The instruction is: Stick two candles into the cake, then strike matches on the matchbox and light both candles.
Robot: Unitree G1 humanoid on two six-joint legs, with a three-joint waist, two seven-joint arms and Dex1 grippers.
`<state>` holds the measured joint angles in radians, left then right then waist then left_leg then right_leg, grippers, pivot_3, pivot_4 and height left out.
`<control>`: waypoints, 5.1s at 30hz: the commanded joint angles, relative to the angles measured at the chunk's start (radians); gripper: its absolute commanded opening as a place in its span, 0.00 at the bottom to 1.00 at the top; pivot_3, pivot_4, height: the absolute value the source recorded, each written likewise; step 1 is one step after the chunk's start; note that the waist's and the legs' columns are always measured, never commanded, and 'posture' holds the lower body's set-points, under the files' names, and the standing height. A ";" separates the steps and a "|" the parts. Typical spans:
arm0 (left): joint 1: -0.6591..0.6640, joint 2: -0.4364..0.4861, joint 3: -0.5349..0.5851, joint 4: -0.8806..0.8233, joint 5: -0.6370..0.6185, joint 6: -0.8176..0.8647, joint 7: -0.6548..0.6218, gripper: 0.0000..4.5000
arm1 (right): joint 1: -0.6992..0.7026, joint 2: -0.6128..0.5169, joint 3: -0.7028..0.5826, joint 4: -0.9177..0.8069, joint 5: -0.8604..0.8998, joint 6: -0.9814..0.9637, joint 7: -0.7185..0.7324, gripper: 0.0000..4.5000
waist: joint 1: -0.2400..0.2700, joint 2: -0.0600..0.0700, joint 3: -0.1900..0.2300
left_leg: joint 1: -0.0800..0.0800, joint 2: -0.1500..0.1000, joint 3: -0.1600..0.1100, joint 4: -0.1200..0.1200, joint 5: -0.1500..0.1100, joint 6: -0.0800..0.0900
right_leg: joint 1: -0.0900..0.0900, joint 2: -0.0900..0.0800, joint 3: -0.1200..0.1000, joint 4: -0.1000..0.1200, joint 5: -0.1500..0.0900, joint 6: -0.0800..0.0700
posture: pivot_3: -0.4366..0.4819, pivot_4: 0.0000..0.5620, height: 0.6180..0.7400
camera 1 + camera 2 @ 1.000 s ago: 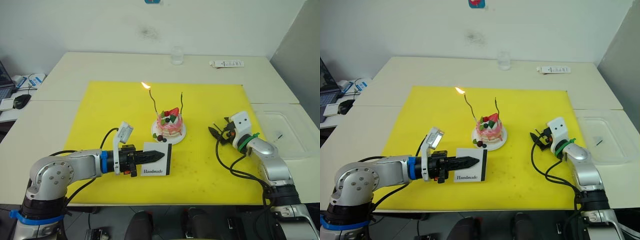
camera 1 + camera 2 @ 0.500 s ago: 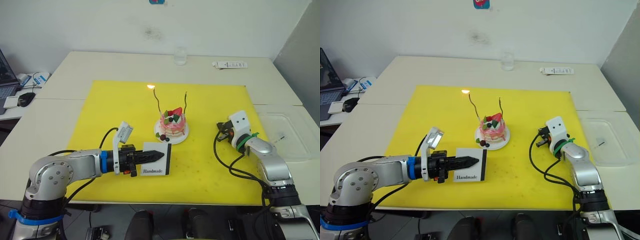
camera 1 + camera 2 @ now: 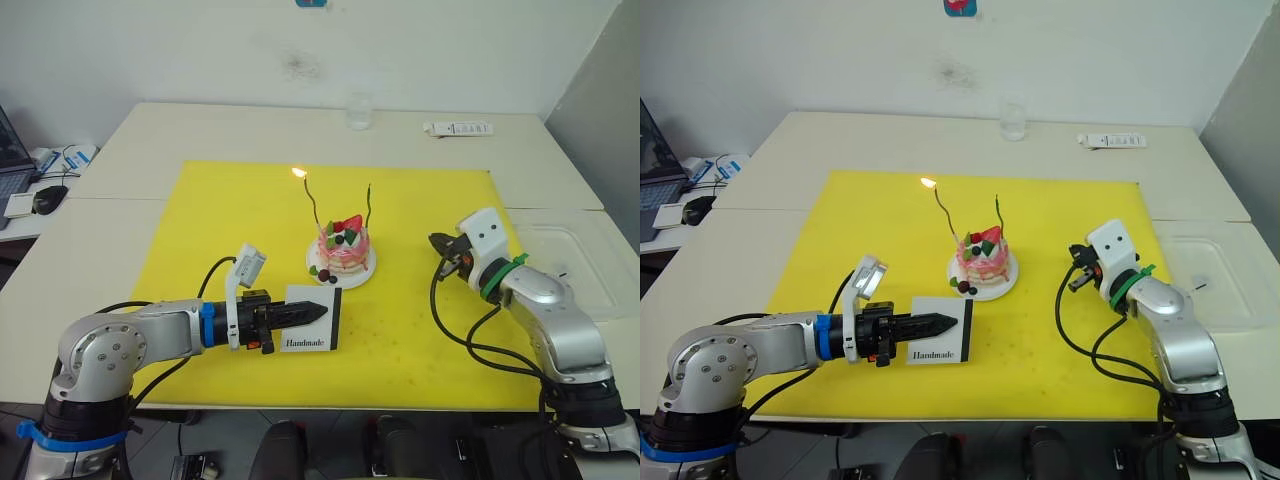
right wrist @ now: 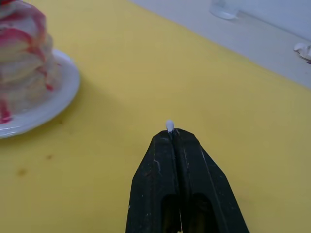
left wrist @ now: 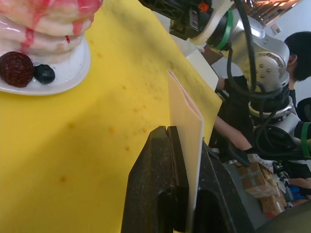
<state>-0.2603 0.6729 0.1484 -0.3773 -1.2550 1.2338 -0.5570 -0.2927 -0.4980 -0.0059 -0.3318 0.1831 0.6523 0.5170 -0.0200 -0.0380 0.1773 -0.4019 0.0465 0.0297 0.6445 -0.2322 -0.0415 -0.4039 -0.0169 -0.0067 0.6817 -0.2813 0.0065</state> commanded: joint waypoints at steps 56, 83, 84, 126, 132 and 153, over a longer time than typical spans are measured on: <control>-0.040 0.045 -0.002 0.000 -0.001 0.003 -0.037 0.00 | 0.208 0.064 0.058 -0.120 0.011 -0.083 -0.018 0.01 | -0.005 -0.001 0.000 | 0.000 0.000 0.000 0.000 0.000 0.000 | 0.000 0.000 0.000 0.000 0.000 0.000 | 0.48 0.27 1.00; -0.131 -0.087 -0.074 0.027 0.126 -0.044 0.005 0.00 | -0.132 -0.147 0.254 -0.348 0.108 0.094 0.197 0.01 | -0.006 -0.001 0.000 | 0.000 0.000 -0.001 0.000 0.000 0.000 | 0.000 0.000 -0.001 0.000 0.000 0.000 | 0.48 0.27 1.00; -0.130 -0.087 -0.074 0.026 0.127 -0.043 0.004 0.00 | -0.141 -0.144 0.264 -0.339 0.100 0.092 0.194 0.01 | -0.006 -0.001 0.000 | 0.000 0.000 -0.001 0.000 0.000 0.000 | 0.000 0.000 -0.001 0.000 0.000 0.000 | 0.48 0.27 1.00; -0.131 -0.049 -0.073 0.052 0.222 -0.086 -0.066 0.00 | -0.195 -0.256 0.284 -0.292 0.106 -0.019 0.459 0.01 | -0.006 -0.001 0.000 | 0.000 -0.001 -0.001 0.000 0.000 0.000 | 0.000 0.000 -0.001 -0.001 0.000 0.000 | 0.48 0.27 1.00; -0.103 -0.020 -0.084 0.035 0.230 -0.076 -0.092 0.00 | -0.208 -0.234 0.225 -0.297 0.138 0.033 0.403 0.01 | -0.005 -0.001 0.000 | 0.000 0.000 -0.002 0.000 0.000 0.000 | 0.000 0.000 -0.002 0.000 0.000 0.000 | 0.48 0.27 1.00; -0.055 0.016 -0.095 -0.001 0.254 -0.084 -0.142 0.00 | -0.380 -0.222 0.134 -0.260 0.123 0.096 0.281 0.01 | -0.005 0.000 0.000 | 0.000 0.000 -0.001 0.000 0.000 0.000 | 0.000 -0.001 -0.001 -0.001 0.000 0.000 | 0.48 0.27 1.00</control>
<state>-0.3116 0.6819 0.0453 -0.3499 -1.0038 1.1668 -0.6876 -0.6466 -0.7227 0.1619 -0.5824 0.2976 0.7427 0.8162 -0.0251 -0.0385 0.1772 -0.4024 0.0465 0.0287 0.6445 -0.2322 -0.0413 -0.4042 -0.0182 -0.0080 0.6812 -0.2812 0.0061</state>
